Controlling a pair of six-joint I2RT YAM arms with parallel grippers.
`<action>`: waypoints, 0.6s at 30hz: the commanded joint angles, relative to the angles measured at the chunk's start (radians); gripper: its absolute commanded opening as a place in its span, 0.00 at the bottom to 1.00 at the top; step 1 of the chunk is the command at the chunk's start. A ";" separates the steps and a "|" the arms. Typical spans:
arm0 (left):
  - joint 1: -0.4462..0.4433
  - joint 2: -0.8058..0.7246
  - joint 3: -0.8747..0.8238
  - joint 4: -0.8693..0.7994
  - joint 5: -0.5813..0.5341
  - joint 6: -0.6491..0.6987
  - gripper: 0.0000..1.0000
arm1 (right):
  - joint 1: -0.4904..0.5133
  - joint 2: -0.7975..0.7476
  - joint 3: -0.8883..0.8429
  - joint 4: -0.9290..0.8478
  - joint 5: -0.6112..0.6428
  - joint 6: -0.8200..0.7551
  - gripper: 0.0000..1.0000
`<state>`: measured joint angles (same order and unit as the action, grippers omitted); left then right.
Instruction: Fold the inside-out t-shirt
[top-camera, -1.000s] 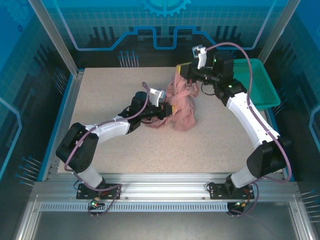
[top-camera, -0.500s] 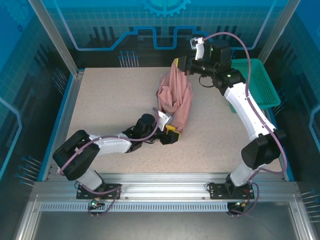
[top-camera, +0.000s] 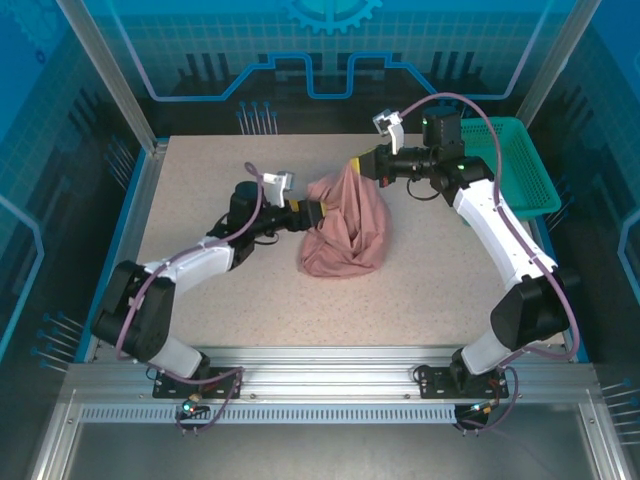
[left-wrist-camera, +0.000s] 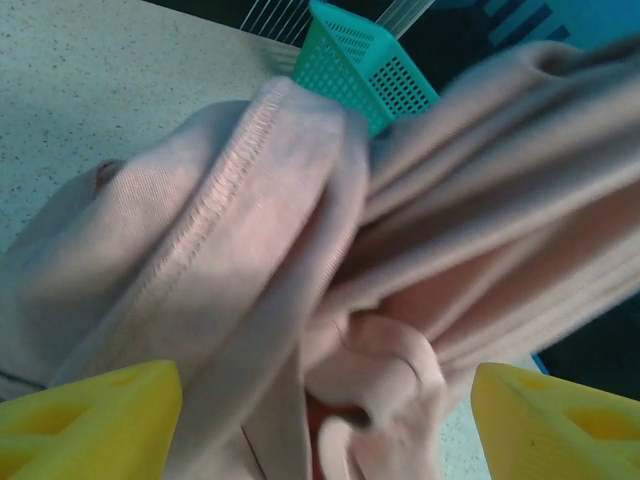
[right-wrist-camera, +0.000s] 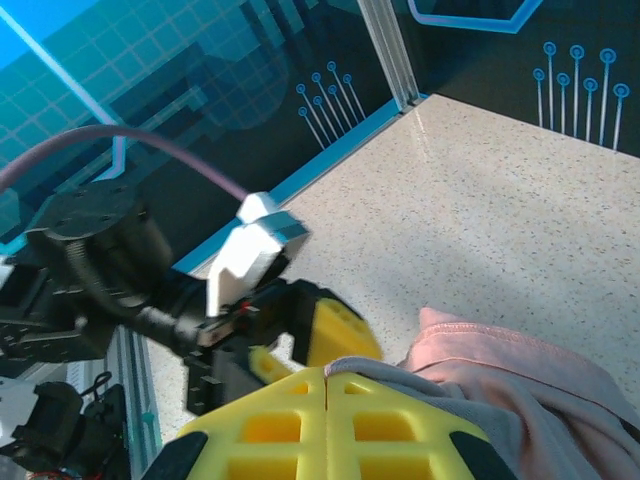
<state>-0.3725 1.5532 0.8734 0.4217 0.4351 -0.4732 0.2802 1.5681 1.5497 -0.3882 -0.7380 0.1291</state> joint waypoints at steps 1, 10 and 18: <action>0.006 0.081 0.061 -0.090 0.063 -0.021 0.75 | -0.013 -0.031 0.011 0.018 -0.043 -0.021 0.00; 0.064 0.217 0.124 0.053 0.139 -0.147 0.15 | -0.058 -0.113 -0.005 -0.020 -0.014 -0.067 0.00; 0.187 0.103 -0.038 0.462 0.316 -0.447 0.00 | -0.100 -0.246 -0.144 -0.072 0.291 0.004 0.00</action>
<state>-0.2169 1.7283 0.8814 0.6491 0.6437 -0.7639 0.1783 1.3605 1.4517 -0.4149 -0.6235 0.0986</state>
